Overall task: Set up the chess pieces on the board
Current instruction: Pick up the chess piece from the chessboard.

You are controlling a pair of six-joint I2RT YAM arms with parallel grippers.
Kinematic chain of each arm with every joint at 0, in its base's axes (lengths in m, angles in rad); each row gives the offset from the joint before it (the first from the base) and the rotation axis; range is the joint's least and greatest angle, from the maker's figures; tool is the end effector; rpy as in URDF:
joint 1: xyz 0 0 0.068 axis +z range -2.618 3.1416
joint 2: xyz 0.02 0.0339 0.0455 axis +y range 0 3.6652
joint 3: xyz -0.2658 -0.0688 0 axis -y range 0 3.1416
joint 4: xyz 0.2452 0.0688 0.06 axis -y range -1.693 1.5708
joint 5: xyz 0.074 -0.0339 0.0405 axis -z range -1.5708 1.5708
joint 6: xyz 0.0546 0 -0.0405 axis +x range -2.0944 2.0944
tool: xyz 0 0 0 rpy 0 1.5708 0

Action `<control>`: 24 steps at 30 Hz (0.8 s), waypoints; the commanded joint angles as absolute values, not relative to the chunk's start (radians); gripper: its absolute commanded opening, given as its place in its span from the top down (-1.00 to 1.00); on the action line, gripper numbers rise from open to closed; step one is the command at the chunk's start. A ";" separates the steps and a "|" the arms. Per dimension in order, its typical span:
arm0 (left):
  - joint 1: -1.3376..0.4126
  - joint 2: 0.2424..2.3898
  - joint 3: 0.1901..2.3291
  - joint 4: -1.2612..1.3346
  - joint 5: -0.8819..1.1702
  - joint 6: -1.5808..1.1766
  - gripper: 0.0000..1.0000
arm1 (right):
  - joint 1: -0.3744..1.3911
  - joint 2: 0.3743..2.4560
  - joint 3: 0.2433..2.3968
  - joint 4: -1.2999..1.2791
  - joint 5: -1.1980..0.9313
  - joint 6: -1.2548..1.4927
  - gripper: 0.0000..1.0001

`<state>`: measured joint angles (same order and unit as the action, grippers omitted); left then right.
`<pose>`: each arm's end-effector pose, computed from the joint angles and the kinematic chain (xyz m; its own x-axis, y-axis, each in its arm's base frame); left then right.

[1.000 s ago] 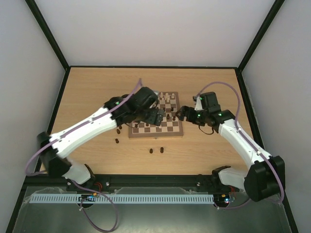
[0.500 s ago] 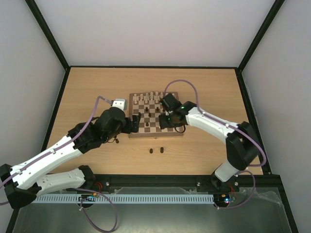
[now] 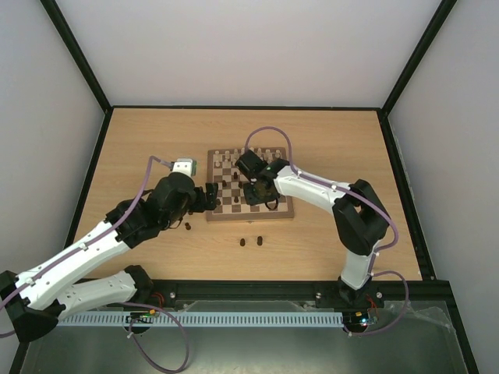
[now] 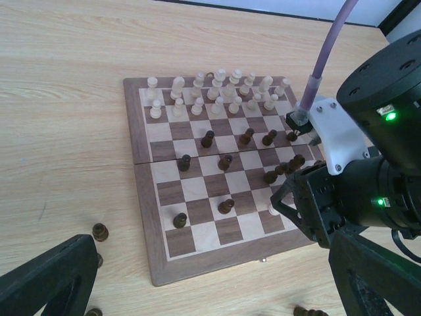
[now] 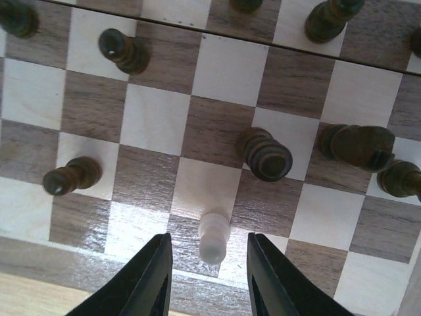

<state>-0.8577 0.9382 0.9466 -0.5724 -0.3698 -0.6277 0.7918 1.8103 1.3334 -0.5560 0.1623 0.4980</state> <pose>0.1543 -0.1483 0.3232 -0.5799 -0.1666 -0.7975 0.2037 0.9181 -0.3399 0.2831 0.2741 0.2026 -0.8377 -0.1776 -0.5164 -0.2777 0.9528 0.1228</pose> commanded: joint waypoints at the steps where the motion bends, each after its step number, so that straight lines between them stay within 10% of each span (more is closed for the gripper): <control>1: -0.833 0.915 0.930 -0.556 -0.363 -0.609 -0.98 | 0.796 1.847 1.368 -0.629 0.204 0.505 0.37; 24: -0.810 0.925 0.904 -0.535 -0.337 -0.613 -0.98 | 0.795 1.887 1.356 -0.609 0.169 0.491 0.65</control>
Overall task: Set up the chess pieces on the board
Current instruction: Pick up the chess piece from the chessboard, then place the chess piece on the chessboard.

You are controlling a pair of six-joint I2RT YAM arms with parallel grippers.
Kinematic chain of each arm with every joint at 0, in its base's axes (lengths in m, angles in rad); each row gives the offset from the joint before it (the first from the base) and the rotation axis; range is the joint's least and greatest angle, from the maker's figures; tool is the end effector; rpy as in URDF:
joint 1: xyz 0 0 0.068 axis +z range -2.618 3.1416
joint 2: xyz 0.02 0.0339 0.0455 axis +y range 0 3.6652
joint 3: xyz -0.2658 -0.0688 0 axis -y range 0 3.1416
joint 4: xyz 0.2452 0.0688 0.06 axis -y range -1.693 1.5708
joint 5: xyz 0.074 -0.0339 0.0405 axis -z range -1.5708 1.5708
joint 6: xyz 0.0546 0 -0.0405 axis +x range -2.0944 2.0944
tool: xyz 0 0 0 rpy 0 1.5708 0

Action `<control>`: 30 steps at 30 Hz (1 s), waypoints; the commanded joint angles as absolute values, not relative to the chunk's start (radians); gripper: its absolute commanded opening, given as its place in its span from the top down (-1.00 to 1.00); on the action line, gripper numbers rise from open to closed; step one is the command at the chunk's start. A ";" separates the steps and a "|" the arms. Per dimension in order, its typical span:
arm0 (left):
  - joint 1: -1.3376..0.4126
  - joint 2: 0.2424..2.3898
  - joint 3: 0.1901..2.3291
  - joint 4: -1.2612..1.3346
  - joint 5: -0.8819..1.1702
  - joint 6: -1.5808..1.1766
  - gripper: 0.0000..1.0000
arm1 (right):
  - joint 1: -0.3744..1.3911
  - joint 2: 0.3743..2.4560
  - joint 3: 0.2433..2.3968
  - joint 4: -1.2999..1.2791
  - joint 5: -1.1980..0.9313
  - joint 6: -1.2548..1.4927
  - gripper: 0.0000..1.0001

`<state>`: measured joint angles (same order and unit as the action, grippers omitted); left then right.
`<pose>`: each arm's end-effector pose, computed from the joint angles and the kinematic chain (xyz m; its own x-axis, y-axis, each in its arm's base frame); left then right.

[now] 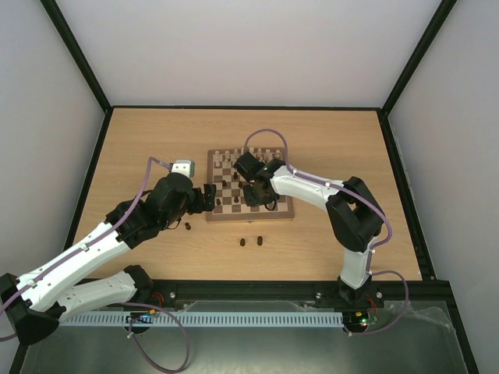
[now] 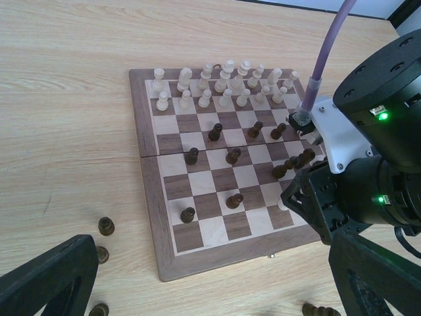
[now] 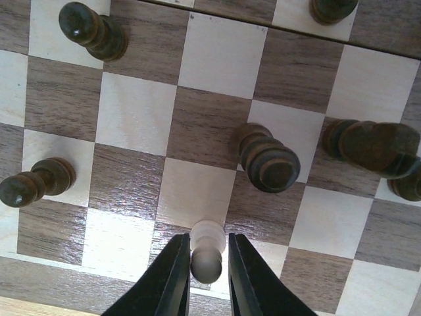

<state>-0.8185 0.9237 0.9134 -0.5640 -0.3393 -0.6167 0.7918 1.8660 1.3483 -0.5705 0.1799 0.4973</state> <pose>0.1574 -0.1416 0.3149 -0.5906 -0.1671 -0.7895 0.1912 0.9215 -0.3381 0.2875 0.2773 0.1855 -0.8531 -0.1961 -0.4835 -0.2672 0.9601 0.0821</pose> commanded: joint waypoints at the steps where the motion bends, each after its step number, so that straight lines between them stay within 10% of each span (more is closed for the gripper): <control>1: -0.809 0.924 0.904 -0.535 -0.336 -0.611 -0.98 | 0.795 1.887 1.355 -0.609 0.168 0.491 0.69; 30: -0.678 0.990 0.896 -0.453 -0.195 -0.524 -0.98 | 0.629 1.825 1.756 -0.922 0.269 0.411 0.89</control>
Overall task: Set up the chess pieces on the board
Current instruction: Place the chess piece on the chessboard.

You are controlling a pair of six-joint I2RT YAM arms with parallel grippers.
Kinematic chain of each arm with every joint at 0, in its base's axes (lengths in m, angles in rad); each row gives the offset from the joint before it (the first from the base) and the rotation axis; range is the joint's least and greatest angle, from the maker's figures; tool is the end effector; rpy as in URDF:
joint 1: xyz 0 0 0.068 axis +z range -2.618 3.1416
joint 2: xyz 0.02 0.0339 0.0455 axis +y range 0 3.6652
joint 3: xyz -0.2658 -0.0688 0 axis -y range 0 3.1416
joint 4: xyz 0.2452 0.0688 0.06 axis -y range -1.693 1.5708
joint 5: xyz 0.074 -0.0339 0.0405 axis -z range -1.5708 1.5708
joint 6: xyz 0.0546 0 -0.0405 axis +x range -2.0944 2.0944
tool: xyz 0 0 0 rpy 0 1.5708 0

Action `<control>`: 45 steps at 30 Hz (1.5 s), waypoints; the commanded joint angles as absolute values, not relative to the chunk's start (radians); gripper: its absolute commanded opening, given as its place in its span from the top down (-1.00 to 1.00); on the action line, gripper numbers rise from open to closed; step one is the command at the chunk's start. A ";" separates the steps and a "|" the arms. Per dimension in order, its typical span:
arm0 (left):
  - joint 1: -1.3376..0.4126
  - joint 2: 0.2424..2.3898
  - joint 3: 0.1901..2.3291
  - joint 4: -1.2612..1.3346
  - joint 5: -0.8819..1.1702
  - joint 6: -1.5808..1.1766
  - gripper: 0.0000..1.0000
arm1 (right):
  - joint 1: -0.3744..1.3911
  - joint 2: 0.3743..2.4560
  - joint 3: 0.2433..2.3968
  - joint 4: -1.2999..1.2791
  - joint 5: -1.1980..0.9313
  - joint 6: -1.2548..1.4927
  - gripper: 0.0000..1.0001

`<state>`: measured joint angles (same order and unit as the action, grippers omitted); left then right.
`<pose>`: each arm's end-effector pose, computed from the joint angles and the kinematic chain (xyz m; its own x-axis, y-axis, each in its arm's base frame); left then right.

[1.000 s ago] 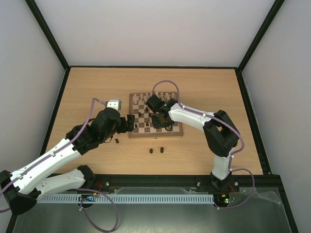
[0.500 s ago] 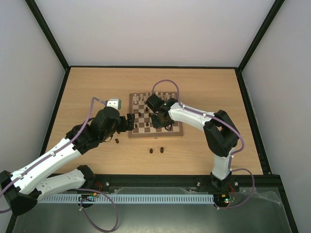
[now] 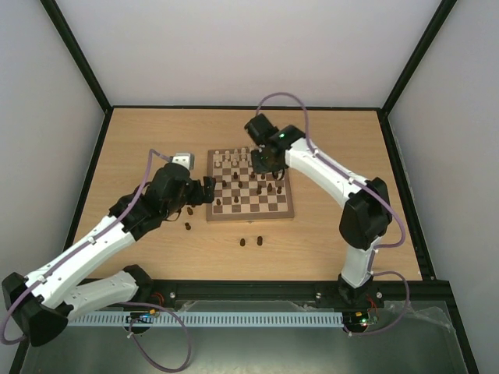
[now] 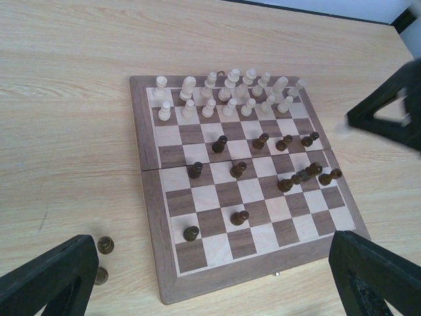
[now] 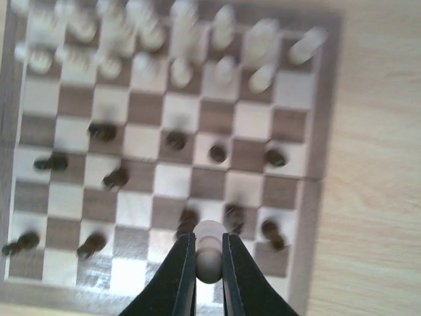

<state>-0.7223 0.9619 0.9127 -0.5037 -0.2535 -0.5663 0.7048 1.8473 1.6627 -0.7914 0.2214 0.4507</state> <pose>0.1770 -0.1377 0.3128 -0.5900 -0.1724 -0.7888 0.1935 0.9183 -0.3454 0.3246 0.2603 0.2778 -0.8024 -0.1246 -0.5836 -0.2098 0.9744 0.0804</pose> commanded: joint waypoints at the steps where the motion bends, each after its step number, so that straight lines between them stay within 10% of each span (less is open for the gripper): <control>1: -0.655 1.001 0.893 -0.441 -0.175 -0.520 -0.98 | 0.611 1.842 1.783 -0.931 0.277 0.403 0.89; 45: -0.491 1.012 0.856 -0.384 -0.067 -0.533 -0.98 | 0.443 2.283 2.037 -0.844 0.209 0.373 0.91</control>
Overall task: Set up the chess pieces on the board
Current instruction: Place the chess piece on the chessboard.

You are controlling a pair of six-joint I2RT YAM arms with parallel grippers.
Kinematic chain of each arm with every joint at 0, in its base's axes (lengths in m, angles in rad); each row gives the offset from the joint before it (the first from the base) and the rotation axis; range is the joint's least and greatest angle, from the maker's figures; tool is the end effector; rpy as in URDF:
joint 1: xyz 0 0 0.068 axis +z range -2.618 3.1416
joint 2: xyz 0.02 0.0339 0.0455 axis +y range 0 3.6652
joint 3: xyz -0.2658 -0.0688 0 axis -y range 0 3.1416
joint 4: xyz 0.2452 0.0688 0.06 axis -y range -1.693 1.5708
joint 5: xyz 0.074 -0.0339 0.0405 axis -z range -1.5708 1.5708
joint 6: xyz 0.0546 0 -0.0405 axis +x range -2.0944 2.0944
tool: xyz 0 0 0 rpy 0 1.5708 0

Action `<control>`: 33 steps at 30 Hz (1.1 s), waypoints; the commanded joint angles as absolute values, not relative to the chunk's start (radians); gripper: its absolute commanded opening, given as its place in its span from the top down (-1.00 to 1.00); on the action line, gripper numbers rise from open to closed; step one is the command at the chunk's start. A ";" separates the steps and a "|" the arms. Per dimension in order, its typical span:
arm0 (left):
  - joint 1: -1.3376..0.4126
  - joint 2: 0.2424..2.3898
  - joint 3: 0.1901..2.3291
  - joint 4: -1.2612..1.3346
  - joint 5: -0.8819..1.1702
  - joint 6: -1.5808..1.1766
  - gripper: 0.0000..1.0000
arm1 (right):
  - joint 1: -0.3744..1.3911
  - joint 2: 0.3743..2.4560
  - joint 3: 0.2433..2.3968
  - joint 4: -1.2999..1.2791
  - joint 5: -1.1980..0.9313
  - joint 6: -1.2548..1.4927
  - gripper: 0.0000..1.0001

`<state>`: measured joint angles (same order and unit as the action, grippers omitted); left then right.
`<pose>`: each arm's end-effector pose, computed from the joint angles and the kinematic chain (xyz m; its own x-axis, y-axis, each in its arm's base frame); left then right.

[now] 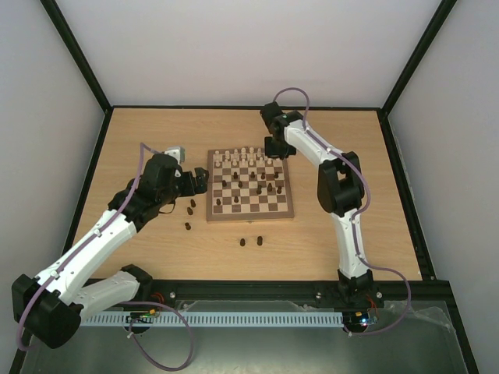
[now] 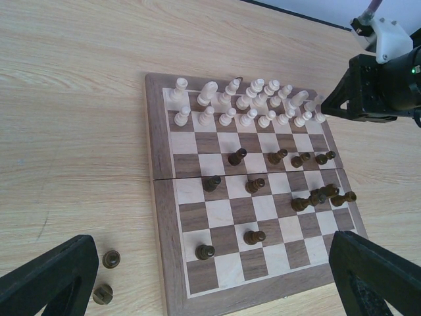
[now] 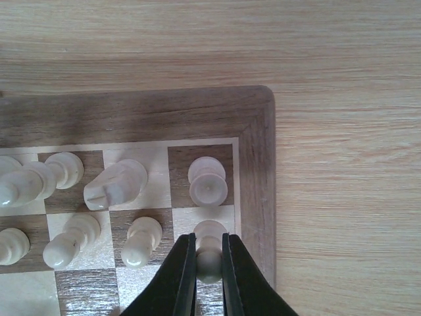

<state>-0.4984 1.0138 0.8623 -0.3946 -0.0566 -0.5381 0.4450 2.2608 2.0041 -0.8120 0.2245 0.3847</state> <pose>0.2129 -0.1124 0.2947 -0.6145 -0.2481 -0.7488 0.1396 0.9001 -0.4127 0.4591 0.2055 0.2028 -0.8546 -0.0022 -0.5193 -0.0024 1.0000 -0.0003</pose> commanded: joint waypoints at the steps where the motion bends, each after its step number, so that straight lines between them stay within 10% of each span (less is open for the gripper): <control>1: -0.491 1.013 0.857 -0.384 -0.066 -0.534 -0.98 | 0.444 2.286 2.038 -0.845 0.209 0.373 0.92; 25: -0.491 1.013 0.854 -0.381 -0.063 -0.534 -0.98 | 0.443 2.318 2.021 -0.839 0.200 0.370 0.90; 33: -0.491 1.010 0.856 -0.381 -0.060 -0.532 -0.98 | 0.443 2.289 2.003 -0.835 0.203 0.373 0.47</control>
